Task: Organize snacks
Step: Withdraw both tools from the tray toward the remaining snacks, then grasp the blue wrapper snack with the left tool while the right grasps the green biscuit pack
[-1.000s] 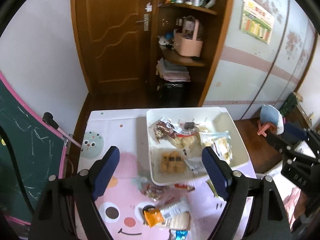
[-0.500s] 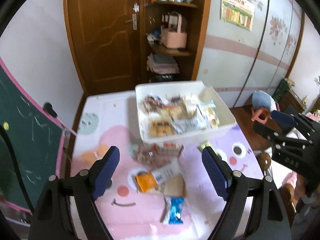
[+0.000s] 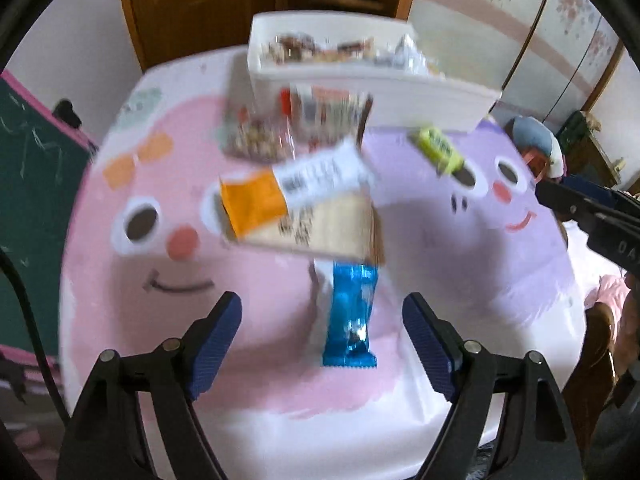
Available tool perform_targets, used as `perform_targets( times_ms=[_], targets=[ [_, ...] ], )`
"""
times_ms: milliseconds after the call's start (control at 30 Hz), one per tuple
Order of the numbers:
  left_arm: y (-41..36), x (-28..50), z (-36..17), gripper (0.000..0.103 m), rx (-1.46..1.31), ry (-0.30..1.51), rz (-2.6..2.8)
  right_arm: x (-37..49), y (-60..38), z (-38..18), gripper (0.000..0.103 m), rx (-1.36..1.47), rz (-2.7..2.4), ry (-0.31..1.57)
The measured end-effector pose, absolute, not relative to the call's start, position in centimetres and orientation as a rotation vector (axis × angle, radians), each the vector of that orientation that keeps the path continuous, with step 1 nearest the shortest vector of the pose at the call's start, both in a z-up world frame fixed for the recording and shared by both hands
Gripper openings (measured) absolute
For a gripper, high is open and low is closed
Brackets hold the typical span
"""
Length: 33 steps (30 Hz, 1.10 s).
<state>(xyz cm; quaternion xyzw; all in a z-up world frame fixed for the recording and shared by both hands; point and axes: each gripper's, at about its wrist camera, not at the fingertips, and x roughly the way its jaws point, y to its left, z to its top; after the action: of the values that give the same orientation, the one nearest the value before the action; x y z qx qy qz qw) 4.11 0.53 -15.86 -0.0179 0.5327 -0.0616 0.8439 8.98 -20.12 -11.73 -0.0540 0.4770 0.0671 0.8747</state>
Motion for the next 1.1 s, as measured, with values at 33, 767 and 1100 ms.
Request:
perform_targets(
  times_ms=[33, 767, 1100],
  targets=[
    [0.2, 4.0, -16.5, 0.079, -0.036, 1.134, -0.128, 8.8, -20.3, -12.5, 0.065, -0.099, 0.142, 1.005],
    [-0.2, 5.9, -19.9, 0.028, -0.100, 1.159, -0.165, 14.6, -20.3, -18.1, 0.065, 0.009, 0.170, 1.075],
    [3.7, 6.3, -18.2, 0.027, -0.215, 1.051, -0.124, 19.5, -19.1, -20.3, 0.065, -0.008, 0.164, 1.083]
  ],
)
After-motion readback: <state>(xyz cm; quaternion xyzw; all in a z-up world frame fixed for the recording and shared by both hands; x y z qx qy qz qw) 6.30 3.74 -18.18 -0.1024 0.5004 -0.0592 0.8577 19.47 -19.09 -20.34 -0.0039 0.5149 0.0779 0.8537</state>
